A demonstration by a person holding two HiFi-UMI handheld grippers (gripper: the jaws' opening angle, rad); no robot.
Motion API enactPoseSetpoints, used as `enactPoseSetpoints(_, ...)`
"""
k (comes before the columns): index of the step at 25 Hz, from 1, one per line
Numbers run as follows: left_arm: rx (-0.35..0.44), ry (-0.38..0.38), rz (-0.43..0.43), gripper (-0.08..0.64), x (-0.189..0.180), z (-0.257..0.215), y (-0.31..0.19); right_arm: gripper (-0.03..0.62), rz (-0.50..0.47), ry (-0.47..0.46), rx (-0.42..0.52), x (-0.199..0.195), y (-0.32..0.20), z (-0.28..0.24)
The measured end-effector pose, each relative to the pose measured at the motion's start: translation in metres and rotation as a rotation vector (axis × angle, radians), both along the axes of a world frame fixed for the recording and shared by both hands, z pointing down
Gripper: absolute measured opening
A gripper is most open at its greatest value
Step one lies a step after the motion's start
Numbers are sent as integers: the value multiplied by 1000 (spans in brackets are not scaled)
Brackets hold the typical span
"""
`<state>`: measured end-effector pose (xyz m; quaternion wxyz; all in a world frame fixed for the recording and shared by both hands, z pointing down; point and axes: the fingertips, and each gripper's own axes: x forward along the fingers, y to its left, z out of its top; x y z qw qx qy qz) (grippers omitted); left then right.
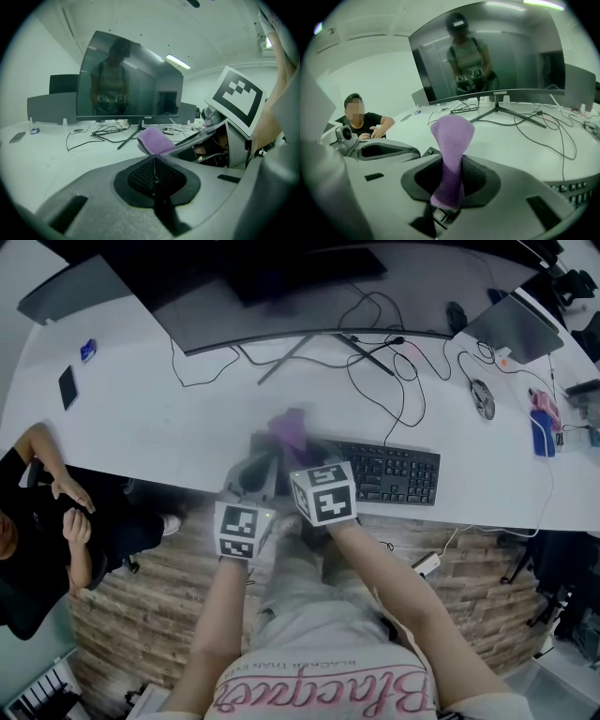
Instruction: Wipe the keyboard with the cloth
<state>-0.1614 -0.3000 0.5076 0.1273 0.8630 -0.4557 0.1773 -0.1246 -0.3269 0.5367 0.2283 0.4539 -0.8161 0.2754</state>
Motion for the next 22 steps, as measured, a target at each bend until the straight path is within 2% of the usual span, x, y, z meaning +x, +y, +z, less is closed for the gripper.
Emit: enactPoseSetpoints(22, -1, -6, 64, 8, 97, -2, 8, 89, 54, 1, -7, 98, 11, 2)
